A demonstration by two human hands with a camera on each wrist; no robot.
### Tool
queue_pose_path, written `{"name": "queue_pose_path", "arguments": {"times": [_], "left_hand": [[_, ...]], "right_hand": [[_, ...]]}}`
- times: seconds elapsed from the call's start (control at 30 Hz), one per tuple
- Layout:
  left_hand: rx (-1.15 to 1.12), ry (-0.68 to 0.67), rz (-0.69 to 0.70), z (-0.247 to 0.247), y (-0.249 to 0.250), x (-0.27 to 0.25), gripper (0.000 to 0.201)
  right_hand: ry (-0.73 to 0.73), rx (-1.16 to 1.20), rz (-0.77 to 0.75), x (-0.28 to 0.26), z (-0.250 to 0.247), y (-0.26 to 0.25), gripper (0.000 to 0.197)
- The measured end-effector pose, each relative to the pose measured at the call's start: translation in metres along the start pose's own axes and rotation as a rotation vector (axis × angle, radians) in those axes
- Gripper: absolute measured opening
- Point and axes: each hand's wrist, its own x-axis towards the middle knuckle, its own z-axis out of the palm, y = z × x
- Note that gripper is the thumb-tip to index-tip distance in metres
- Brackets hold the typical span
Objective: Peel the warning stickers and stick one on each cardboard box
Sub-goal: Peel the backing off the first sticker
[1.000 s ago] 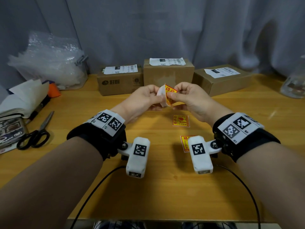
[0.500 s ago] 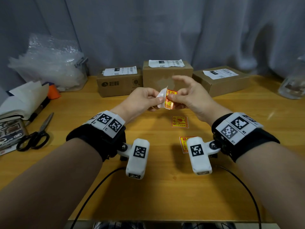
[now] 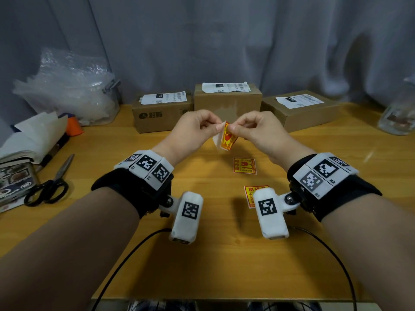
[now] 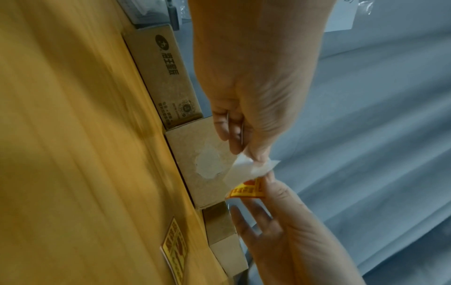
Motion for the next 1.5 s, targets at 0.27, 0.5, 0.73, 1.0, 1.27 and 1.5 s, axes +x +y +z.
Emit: {"name": "queue_pose_path", "arguments": {"times": [0.27, 0.5, 0.73, 1.0, 1.27, 1.5], "left_hand": [[-0.079, 0.151, -0.004, 0.004, -0.006, 0.000, 0.005], [-0.170, 0.218, -0.057, 0.002, -0.010, -0.004, 0.004], [-0.177, 0.212, -0.082, -0.001, -0.005, -0.003, 0.008], [-0.082, 0.069, -0.028, -0.006, 0.004, -0.002, 0.011], [-0.032, 0.072, -0.041, -0.007, 0.002, 0.002, 0.005], [0.084, -0.078, 0.106, -0.006, 0.001, 0.004, 0.030]], "right_hand": [[0.142, 0.116, 0.040, -0.002, 0.002, 0.000, 0.013], [0.139, 0.138, 0.055, -0.002, -0.001, 0.003, 0.006], [0.112, 0.184, 0.086, 0.000, 0.002, 0.000, 0.042], [0.035, 0.165, 0.069, 0.002, 0.002, -0.003, 0.025], [-0.037, 0.085, -0.032, 0.006, -0.003, -0.009, 0.017], [-0.062, -0.047, -0.038, 0.010, -0.003, -0.006, 0.013]]}}
